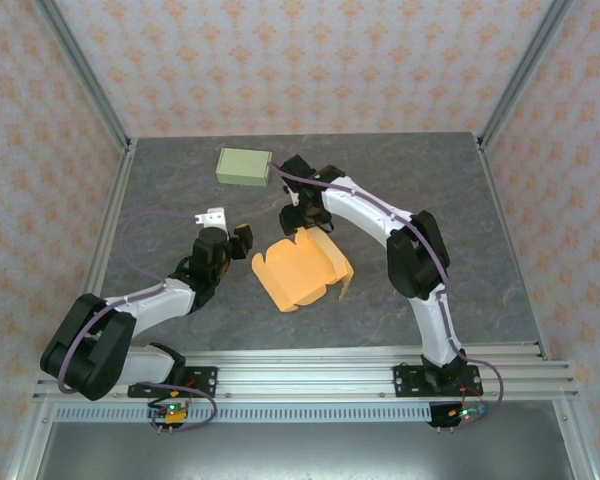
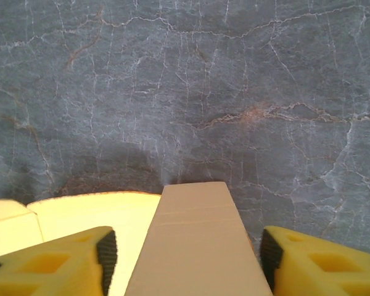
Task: Fold the paper box
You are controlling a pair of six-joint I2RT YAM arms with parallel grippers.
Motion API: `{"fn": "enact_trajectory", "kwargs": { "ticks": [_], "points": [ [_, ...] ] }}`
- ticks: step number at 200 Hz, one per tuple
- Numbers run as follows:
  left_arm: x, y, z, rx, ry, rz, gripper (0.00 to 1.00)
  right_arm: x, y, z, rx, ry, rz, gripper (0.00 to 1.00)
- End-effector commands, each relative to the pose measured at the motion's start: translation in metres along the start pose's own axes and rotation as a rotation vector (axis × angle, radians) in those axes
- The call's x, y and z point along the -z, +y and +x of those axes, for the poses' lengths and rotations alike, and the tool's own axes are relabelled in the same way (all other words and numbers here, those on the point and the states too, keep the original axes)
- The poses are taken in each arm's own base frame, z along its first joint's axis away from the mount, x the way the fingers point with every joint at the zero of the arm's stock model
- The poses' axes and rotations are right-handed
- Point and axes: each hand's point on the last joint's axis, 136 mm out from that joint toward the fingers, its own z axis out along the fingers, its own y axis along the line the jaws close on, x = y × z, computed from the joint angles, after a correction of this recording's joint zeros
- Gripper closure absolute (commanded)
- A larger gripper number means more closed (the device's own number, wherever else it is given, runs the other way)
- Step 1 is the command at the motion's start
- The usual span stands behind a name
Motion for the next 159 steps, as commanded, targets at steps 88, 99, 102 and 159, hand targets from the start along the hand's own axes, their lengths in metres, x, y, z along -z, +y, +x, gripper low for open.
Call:
{"fn": "enact_trajectory", "kwargs": {
  "ticks": [88,99,102,159],
  "points": [
    [-0.003,0.002,-0.003,0.019,-0.011,-0.006,0.39,-0.052,-0.019,0.036,0.067,0.173,0.103,0.55],
    [-0.003,0.002,-0.003,0.021,-0.011,-0.005,0.39,-0.047,-0.016,0.039,0.098,0.176,0.078,0.55],
    [-0.003,0.001,-0.003,0.020,-0.010,-0.003,0.39,-0.046,-0.014,0.040,0.110,0.176,0.069,0.56],
    [-0.006,0.002,0.000,0.027,-0.003,-0.006,0.39,-0.027,-0.014,0.049,0.308,0.110,0.026,0.61]
  ]
}}
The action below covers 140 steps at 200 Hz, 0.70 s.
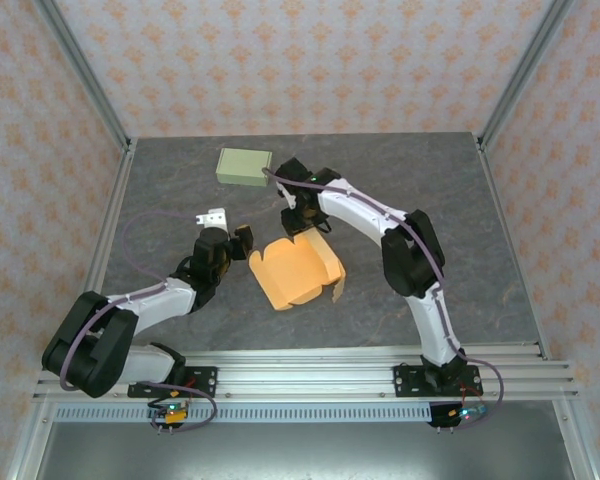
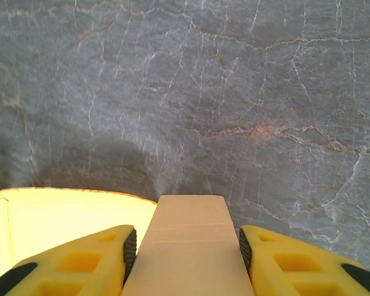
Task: Fold the paper box
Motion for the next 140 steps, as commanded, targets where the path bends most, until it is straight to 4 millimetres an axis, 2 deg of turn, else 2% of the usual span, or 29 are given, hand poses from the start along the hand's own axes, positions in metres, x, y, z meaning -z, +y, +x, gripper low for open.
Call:
{"fn": "enact_trajectory", "kwargs": {
  "ticks": [1,32,62,84,106,140],
  "points": [
    [-0.003,0.000,-0.006,0.027,-0.018,0.001,0.39,-0.016,-0.004,0.043,0.121,0.123,0.004,0.61],
    [-0.002,-0.002,-0.007,0.027,-0.020,0.010,0.39,-0.011,0.007,0.044,0.216,0.068,-0.065,0.71],
    [0.000,-0.007,-0.008,0.022,-0.028,0.041,0.39,-0.004,0.011,0.052,0.314,0.064,-0.099,0.68],
    [0.000,-0.015,-0.010,0.012,-0.041,0.092,0.39,0.001,0.028,0.076,0.491,0.080,-0.225,0.68],
    [-0.002,-0.020,-0.009,0.000,-0.037,0.115,0.38,0.003,0.038,0.088,0.618,0.055,-0.295,0.67],
    [-0.002,-0.025,-0.008,-0.009,-0.042,0.148,0.38,-0.004,0.036,0.096,0.736,0.090,-0.303,0.66]
  ]
}}
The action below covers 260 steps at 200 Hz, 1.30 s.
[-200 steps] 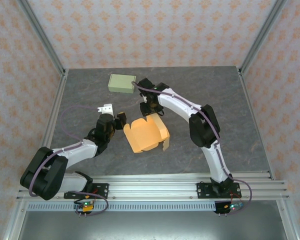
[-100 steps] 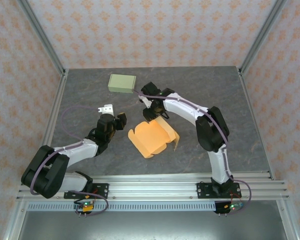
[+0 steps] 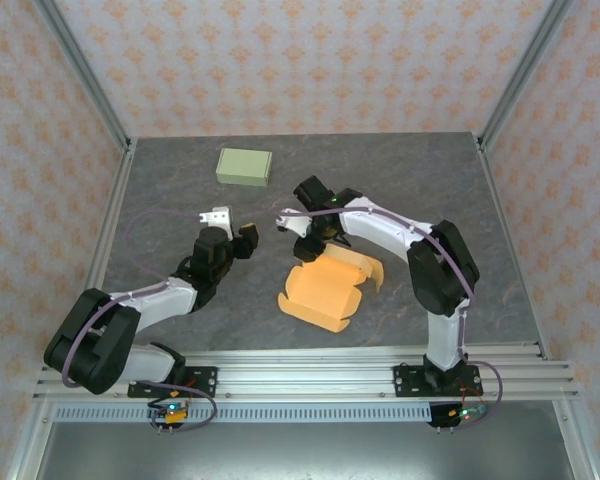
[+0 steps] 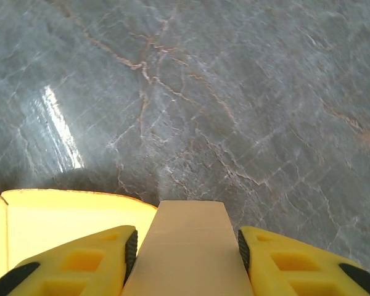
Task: Fold the paper box
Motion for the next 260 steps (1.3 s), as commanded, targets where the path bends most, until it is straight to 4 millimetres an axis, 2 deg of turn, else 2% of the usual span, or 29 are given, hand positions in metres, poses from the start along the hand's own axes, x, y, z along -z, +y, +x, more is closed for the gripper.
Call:
{"fn": "enact_trajectory", "kwargs": {
  "ticks": [1,26,60,87,95,98,105,154,166,184,204,222,260],
  "points": [
    [-0.001,-0.006,-0.004,-0.016,-0.028,0.044,0.38,-0.021,0.024,0.038,0.122,0.123,-0.134,0.66],
    [0.004,-0.025,-0.003,-0.083,-0.064,0.163,0.38,-0.022,0.019,0.038,0.235,0.124,-0.118,0.66],
    [0.008,-0.044,0.004,-0.183,-0.076,0.225,0.37,-0.010,0.015,0.033,0.435,0.136,-0.117,0.49],
    [0.009,-0.056,0.008,-0.235,-0.055,0.253,0.37,-0.001,0.012,0.015,0.402,0.084,-0.103,0.40],
    [0.009,-0.059,0.009,-0.244,-0.051,0.258,0.37,0.006,0.012,0.010,0.373,0.078,-0.104,0.38],
    [0.009,-0.059,0.009,-0.245,-0.050,0.260,0.37,0.010,0.012,0.008,0.363,0.073,-0.105,0.31],
    [0.010,-0.061,0.009,-0.247,-0.048,0.269,0.37,0.018,0.015,0.003,0.348,0.056,-0.110,0.28],
    [0.009,-0.092,0.023,-0.305,0.014,0.402,0.35,0.083,0.032,-0.019,0.261,-0.204,-0.089,0.25],
    [0.009,-0.103,0.030,-0.322,0.030,0.452,0.35,0.097,0.026,-0.022,0.201,-0.262,-0.068,0.25],
    [0.008,-0.111,0.043,-0.345,0.048,0.490,0.35,0.110,0.000,-0.021,0.043,-0.311,-0.029,0.25],
    [0.005,-0.111,0.055,-0.363,0.078,0.503,0.35,0.103,-0.016,-0.010,-0.041,-0.261,-0.037,0.29],
    [0.003,-0.115,0.064,-0.369,0.109,0.530,0.35,0.084,-0.021,-0.001,-0.043,-0.183,-0.049,0.31],
    [-0.007,-0.124,0.081,-0.384,0.166,0.567,0.35,0.046,-0.040,0.004,-0.066,-0.110,-0.014,0.35]
  ]
}}
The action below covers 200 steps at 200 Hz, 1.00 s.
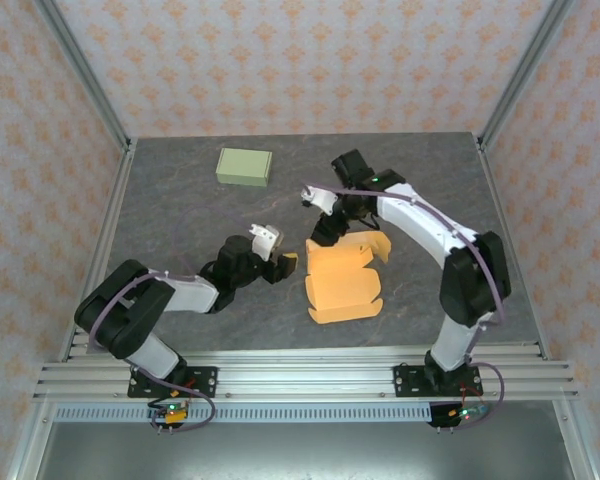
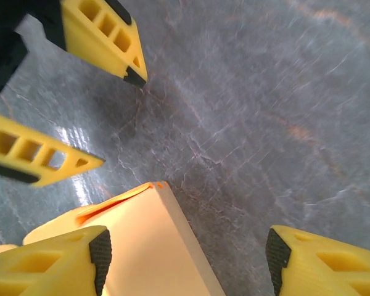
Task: Fold the paper box
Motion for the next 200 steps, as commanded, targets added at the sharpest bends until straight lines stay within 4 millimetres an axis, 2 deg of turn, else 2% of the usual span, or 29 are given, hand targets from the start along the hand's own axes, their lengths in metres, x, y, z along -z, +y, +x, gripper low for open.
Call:
{"fn": "enact_trajectory", "kwargs": {
  "ticks": [1,26,59,86,106,129,170,200],
  "points": [
    [-0.010,-0.012,-0.006,-0.038,-0.008,0.063,0.35,-0.012,-0.012,-0.001,-0.025,0.039,0.039,0.35],
    [-0.016,-0.019,-0.006,-0.043,0.007,0.103,0.35,-0.024,-0.013,0.003,-0.050,0.055,0.019,0.36],
    [-0.026,-0.026,-0.011,-0.056,0.013,0.141,0.35,-0.035,-0.007,0.019,-0.042,0.111,-0.009,0.40],
    [-0.037,-0.028,-0.012,-0.073,0.021,0.160,0.35,-0.034,0.010,0.023,-0.010,0.105,-0.075,0.41],
    [-0.041,-0.030,-0.012,-0.076,0.026,0.180,0.38,-0.031,0.011,0.022,-0.007,0.093,-0.077,0.42],
    [-0.039,-0.032,-0.010,-0.070,0.024,0.190,0.38,-0.030,0.012,0.026,-0.010,0.109,-0.078,0.44],
    [-0.021,-0.037,-0.001,-0.045,0.021,0.190,0.37,-0.023,0.013,0.028,-0.043,0.085,-0.079,0.44],
    [-0.024,-0.042,-0.001,-0.042,0.013,0.205,0.36,-0.020,0.019,0.025,-0.059,0.053,-0.095,0.44]
  ]
}}
